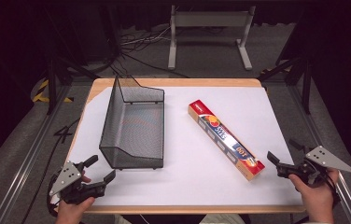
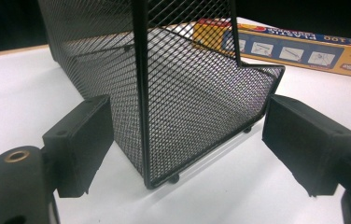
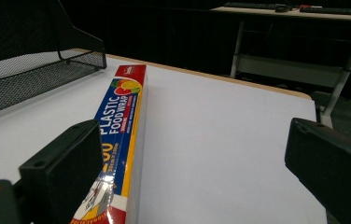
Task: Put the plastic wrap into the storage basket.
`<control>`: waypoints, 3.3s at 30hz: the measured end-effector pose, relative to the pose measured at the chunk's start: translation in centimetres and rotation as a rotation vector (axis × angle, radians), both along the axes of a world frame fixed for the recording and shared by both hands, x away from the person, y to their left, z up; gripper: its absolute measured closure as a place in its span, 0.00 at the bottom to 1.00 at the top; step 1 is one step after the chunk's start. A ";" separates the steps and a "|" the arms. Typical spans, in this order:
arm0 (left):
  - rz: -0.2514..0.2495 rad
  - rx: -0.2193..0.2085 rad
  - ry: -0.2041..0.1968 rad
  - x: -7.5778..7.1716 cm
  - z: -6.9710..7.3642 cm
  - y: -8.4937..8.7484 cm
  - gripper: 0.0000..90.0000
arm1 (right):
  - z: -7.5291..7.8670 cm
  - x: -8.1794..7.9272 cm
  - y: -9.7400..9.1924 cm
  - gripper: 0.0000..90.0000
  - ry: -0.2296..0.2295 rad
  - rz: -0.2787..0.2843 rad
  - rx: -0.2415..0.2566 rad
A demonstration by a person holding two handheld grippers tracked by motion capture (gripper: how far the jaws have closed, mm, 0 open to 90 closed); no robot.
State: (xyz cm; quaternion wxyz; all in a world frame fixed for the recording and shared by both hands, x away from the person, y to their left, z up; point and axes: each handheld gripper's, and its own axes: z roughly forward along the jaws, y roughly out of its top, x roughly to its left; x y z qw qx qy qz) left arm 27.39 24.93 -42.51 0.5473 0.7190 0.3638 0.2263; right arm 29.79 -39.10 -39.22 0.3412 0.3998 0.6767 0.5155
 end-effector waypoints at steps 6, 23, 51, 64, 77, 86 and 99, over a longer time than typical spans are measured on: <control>-0.003 0.002 0.008 -0.1 0.0 0.0 0.19 | 1.0 1.2 0.7 0.09 0.043 0.034 -0.002; -0.006 -0.012 0.024 0.2 -0.2 0.2 0.19 | 4.2 3.9 3.0 0.15 0.144 0.052 -0.045; -0.012 -0.004 0.019 0.2 -0.4 0.1 0.20 | 5.0 9.6 8.9 0.26 0.274 0.079 -0.150; -0.020 0.001 0.014 0.2 -0.5 0.0 0.20 | 4.0 11.3 11.3 0.21 0.396 0.107 -0.191; -0.022 0.001 0.018 0.3 -0.6 0.0 0.20 | 1.4 12.4 12.0 0.19 0.534 0.083 -0.212; -0.028 0.000 0.019 0.3 -0.6 -0.1 0.20 | 0.2 13.0 13.0 0.17 0.595 0.081 -0.255; -0.032 0.002 0.022 0.3 -0.7 -0.2 0.20 | -1.2 13.9 14.0 0.20 0.689 0.056 -0.314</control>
